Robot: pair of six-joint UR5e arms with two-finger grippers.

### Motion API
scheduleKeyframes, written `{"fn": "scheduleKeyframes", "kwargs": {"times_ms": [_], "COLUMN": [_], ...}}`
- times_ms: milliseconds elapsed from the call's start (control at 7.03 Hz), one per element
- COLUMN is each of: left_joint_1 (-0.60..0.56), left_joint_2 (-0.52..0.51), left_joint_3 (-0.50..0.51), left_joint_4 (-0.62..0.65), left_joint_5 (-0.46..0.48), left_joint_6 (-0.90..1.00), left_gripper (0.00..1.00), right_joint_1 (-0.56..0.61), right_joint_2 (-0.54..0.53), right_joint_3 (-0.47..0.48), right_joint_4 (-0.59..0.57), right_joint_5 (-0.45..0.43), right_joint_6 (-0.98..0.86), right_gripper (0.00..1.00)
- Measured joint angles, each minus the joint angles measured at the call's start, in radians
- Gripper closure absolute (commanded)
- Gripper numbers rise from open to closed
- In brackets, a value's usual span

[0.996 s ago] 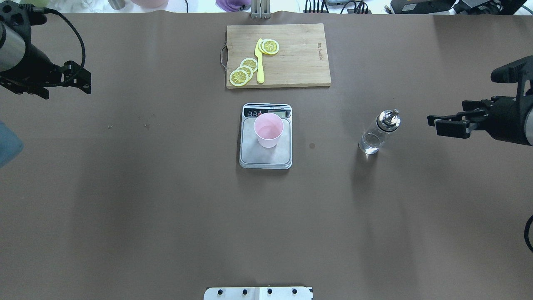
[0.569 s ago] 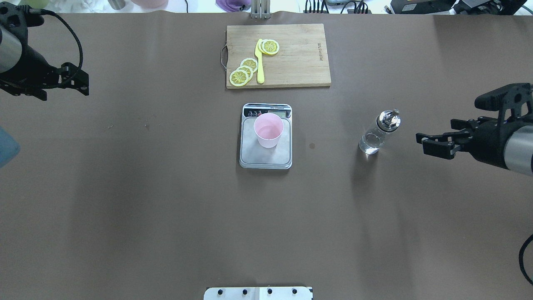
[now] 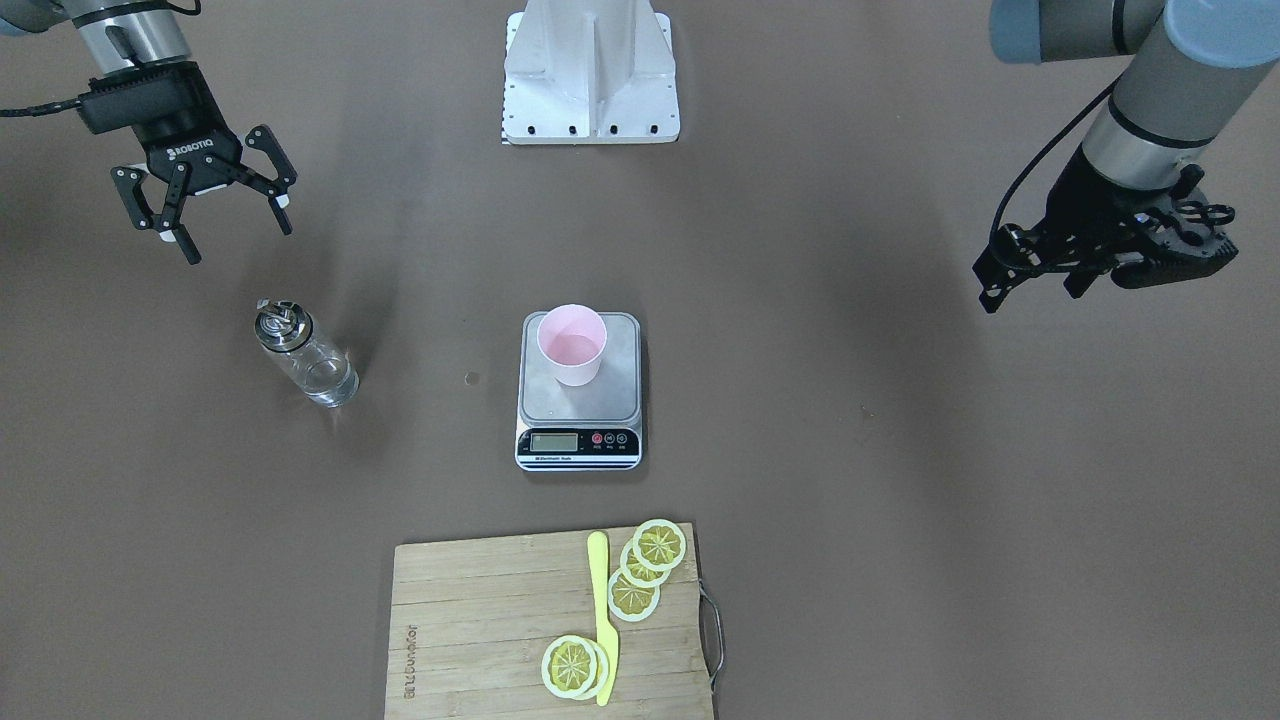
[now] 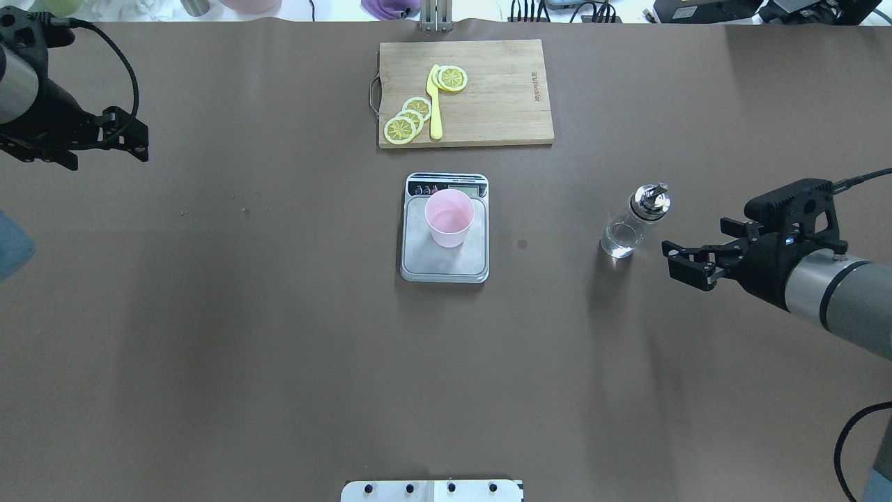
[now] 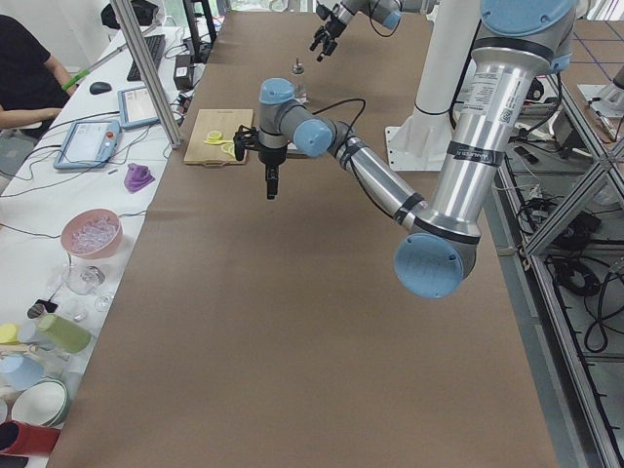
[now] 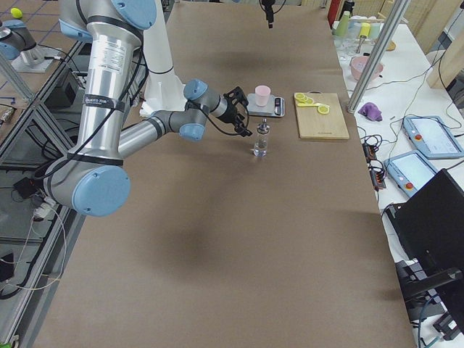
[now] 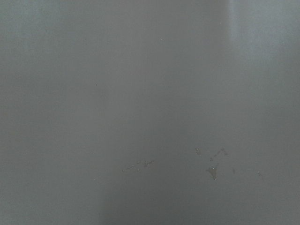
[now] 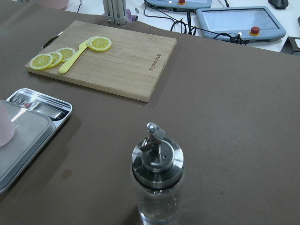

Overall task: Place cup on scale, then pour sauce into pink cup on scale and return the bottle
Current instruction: 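Reach the right gripper to the glass sauce bottle and grasp it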

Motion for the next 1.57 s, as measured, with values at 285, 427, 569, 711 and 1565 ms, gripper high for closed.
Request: {"fn": "scheduleKeyframes", "kwargs": {"times_ms": [285, 427, 569, 711, 1565], "left_joint_1": [0.001, 0.001, 0.002, 0.002, 0.006], "left_joint_2": [0.000, 0.000, 0.000, 0.000, -0.009], "left_joint_3": [0.004, 0.004, 0.004, 0.006, 0.012], "left_joint_4": [0.000, 0.000, 0.000, 0.000, 0.000], "left_joint_5": [0.001, 0.001, 0.001, 0.001, 0.001], "left_joint_6": [0.000, 0.000, 0.000, -0.001, -0.008], "left_gripper": [0.01, 0.01, 0.01, 0.01, 0.01], "right_joint_1": [-0.059, -0.076, -0.084, -0.089, -0.098], "right_joint_2": [0.039, 0.067, 0.083, 0.091, 0.176], "right_joint_3": [-0.093, -0.125, -0.142, -0.156, -0.313], "right_joint_4": [0.081, 0.104, 0.116, 0.121, 0.167], "right_joint_5": [-0.107, -0.143, -0.172, -0.198, -0.303], "right_joint_6": [0.001, 0.001, 0.001, 0.001, 0.032], "right_gripper": [0.01, 0.02, 0.02, 0.02, 0.02]}}
